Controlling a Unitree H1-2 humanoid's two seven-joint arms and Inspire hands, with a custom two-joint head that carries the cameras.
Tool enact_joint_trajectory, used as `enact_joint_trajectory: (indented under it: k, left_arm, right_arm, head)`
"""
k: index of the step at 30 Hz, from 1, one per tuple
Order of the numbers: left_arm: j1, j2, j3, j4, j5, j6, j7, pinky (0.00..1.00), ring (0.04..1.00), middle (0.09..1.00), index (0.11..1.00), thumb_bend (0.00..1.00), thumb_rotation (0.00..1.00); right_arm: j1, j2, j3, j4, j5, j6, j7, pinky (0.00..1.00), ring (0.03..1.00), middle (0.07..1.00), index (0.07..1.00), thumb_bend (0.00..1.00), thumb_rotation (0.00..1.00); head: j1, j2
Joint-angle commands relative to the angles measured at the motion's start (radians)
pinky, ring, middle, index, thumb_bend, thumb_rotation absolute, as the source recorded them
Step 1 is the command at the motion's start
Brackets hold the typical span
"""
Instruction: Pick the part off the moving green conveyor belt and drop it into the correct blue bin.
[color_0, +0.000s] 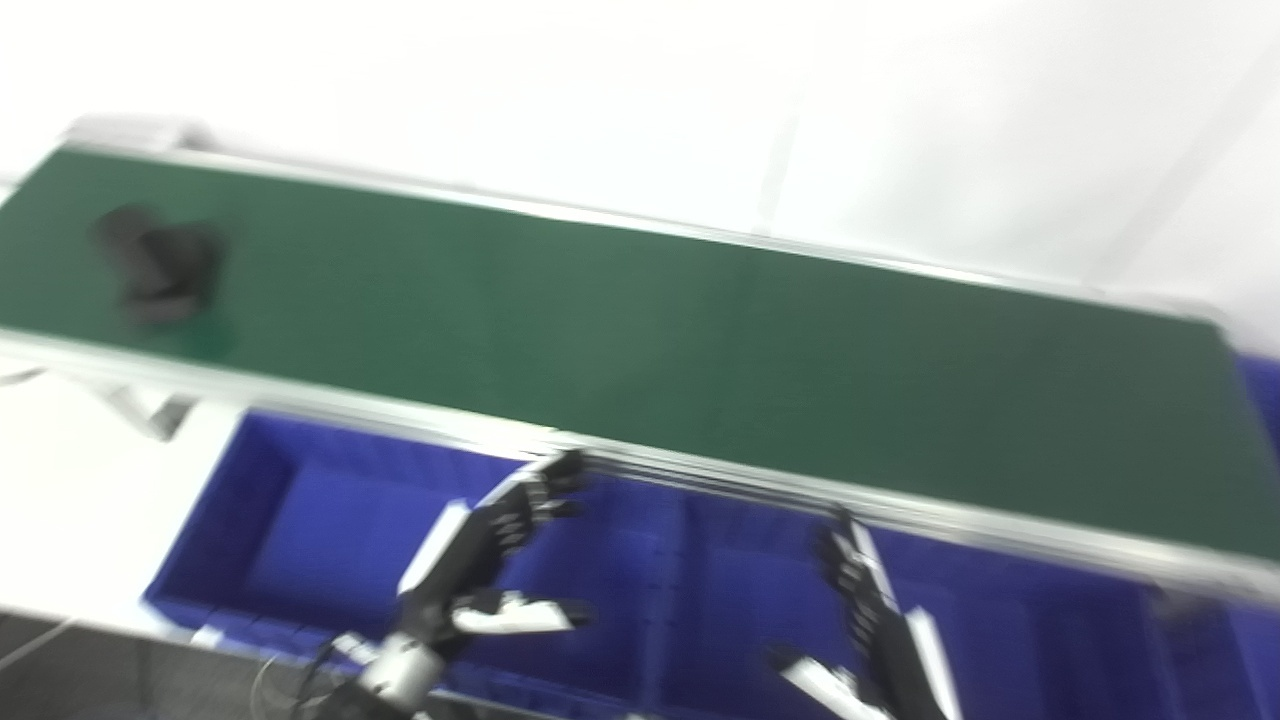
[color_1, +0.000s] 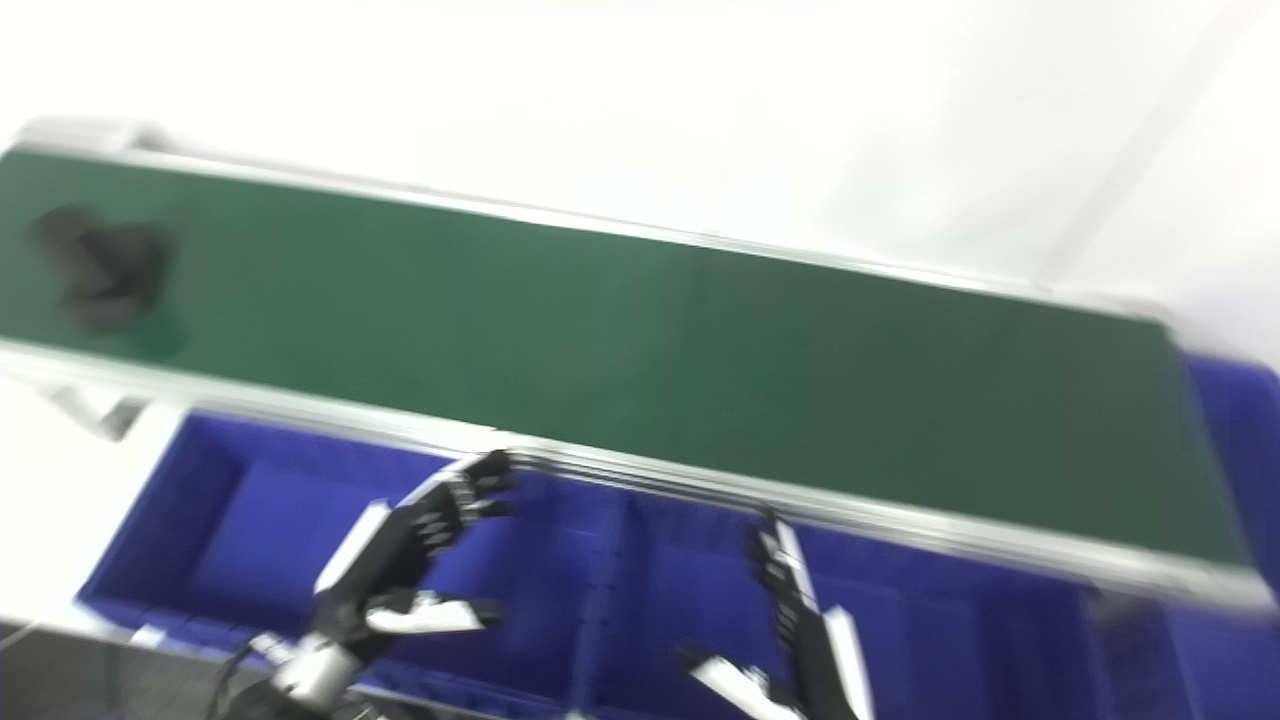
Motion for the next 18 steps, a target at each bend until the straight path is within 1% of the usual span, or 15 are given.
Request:
enact_joint_trajectory:
  k: [1,3,4,5,7,9,10,11,14,16,17,18]
  left_arm:
    - [-0.003,-0.011,-0.004,-0.006,0.016,-0.045,0.022,0.81,0.859,0.882,0.855,0.92,0.27]
    - [-0.006,-0.018,-0.006,0.002,0.028,-0.045,0.032,0.8,0.844,0.867,0.841,0.93,0.26]
    - [-0.007,-0.02,-0.007,0.004,0.035,-0.045,0.039,0.79,0.839,0.861,0.837,0.93,0.25]
    - [-0.009,-0.022,-0.009,0.007,0.043,-0.045,0.045,0.79,0.835,0.856,0.834,0.94,0.26]
    - [-0.01,-0.021,-0.014,0.008,0.058,-0.044,0.053,0.78,0.832,0.856,0.834,0.95,0.25]
    - [-0.012,-0.021,-0.018,0.01,0.064,-0.044,0.06,0.77,0.829,0.858,0.834,0.96,0.26]
    - [-0.012,-0.02,-0.02,0.012,0.064,-0.044,0.063,0.76,0.828,0.858,0.833,0.97,0.26]
    - [-0.011,-0.021,-0.021,0.014,0.066,-0.044,0.069,0.76,0.828,0.858,0.833,0.97,0.26]
    - [-0.011,-0.019,-0.023,0.019,0.063,-0.045,0.078,0.76,0.824,0.852,0.828,0.98,0.27]
    - [-0.013,-0.015,-0.024,0.024,0.062,-0.045,0.08,0.76,0.823,0.851,0.827,0.99,0.26]
    - [-0.014,-0.013,-0.024,0.026,0.063,-0.045,0.081,0.76,0.823,0.853,0.828,0.99,0.26]
    - [-0.017,-0.011,-0.024,0.031,0.06,-0.045,0.079,0.76,0.824,0.854,0.828,0.99,0.26]
  right_arm:
    - [-0.009,-0.009,-0.007,0.0,0.021,-0.082,0.012,0.96,0.957,0.96,1.0,0.85,0.52]
    - [-0.013,-0.013,-0.009,0.014,0.025,-0.091,0.01,0.97,0.963,0.967,1.0,0.85,0.53]
    - [-0.015,-0.014,-0.011,0.019,0.025,-0.095,0.009,0.96,0.962,0.967,1.0,0.86,0.54]
    - [-0.017,-0.015,-0.012,0.026,0.032,-0.099,0.011,0.96,0.963,0.968,1.0,0.86,0.54]
    - [-0.019,-0.017,-0.014,0.028,0.042,-0.094,0.013,0.98,0.977,0.98,1.0,0.84,0.54]
    - [-0.019,-0.017,-0.018,0.035,0.053,-0.091,0.015,0.99,0.978,0.978,1.0,0.86,0.54]
    - [-0.019,-0.016,-0.02,0.04,0.059,-0.094,0.016,1.0,0.981,0.979,1.0,0.86,0.53]
    - [-0.024,-0.015,-0.021,0.059,0.068,-0.115,0.018,1.0,0.981,0.979,1.0,0.86,0.53]
    - [-0.034,-0.011,-0.021,0.091,0.079,-0.145,0.024,1.0,0.985,0.979,1.0,0.81,0.52]
    - [-0.033,-0.007,-0.02,0.094,0.075,-0.145,0.022,1.0,0.984,0.98,1.0,0.79,0.5]
    - [-0.033,-0.006,-0.02,0.095,0.073,-0.145,0.021,1.0,0.985,0.982,1.0,0.79,0.5]
    - [-0.033,-0.004,-0.019,0.097,0.07,-0.147,0.021,1.0,0.986,0.985,1.0,0.79,0.5]
  head:
    - [0.023,-0.011]
    - [0.051,-0.028]
    - [0.051,-0.028]
    - [0.069,-0.038]
    - [0.087,-0.043]
    - [0.098,-0.053]
    - [0.098,-0.053]
    - [0.092,-0.063]
    - [0.07,-0.073]
    - [0.053,-0.087]
    - [0.053,-0.087]
    - [0.035,-0.105]
